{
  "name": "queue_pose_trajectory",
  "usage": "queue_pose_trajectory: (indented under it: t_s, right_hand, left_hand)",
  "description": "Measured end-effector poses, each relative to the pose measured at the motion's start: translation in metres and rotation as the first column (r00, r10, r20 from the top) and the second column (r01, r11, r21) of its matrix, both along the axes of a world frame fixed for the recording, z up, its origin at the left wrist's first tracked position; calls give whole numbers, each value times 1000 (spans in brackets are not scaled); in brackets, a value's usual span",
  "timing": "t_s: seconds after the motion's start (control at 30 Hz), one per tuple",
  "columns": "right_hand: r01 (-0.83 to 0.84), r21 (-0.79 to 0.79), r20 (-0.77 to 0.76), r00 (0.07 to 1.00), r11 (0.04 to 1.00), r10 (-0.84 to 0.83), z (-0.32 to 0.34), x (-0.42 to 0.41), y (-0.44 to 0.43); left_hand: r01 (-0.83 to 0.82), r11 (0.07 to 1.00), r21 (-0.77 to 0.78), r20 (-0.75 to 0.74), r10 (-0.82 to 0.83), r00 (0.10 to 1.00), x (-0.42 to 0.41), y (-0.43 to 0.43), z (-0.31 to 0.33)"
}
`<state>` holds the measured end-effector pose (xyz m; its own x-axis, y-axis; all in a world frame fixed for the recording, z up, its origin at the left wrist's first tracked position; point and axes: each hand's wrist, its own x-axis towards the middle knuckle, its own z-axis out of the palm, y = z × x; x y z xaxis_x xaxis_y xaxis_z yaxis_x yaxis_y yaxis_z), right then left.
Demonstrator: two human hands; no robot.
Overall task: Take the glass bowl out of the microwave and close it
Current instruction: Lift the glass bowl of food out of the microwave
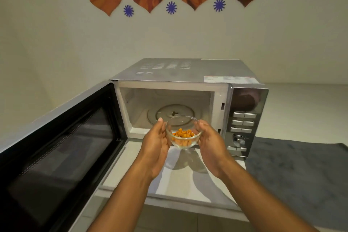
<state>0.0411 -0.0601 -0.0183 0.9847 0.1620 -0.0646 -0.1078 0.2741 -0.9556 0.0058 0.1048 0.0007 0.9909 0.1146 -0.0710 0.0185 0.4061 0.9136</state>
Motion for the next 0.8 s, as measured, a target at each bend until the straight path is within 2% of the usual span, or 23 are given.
queue_pose_trajectory:
  t_s: [0.27, 0.47, 0.8]
  right_hand:
    - [128, -27, 2, 992, 991, -128, -27, -47, -67]
    - [273, -6, 34, 962, 962, -272, -52, -72, -125]
    - [525, 37, -27, 851, 850, -524, -67, -92, -214]
  left_hand:
    - [69, 997, -23, -35, -70, 997, -38, -58, -16]
    - [208, 975, -79, -75, -214, 974, -42, -120, -31]
    - [394, 900, -185, -133, -421, 897, -18, -222, -53]
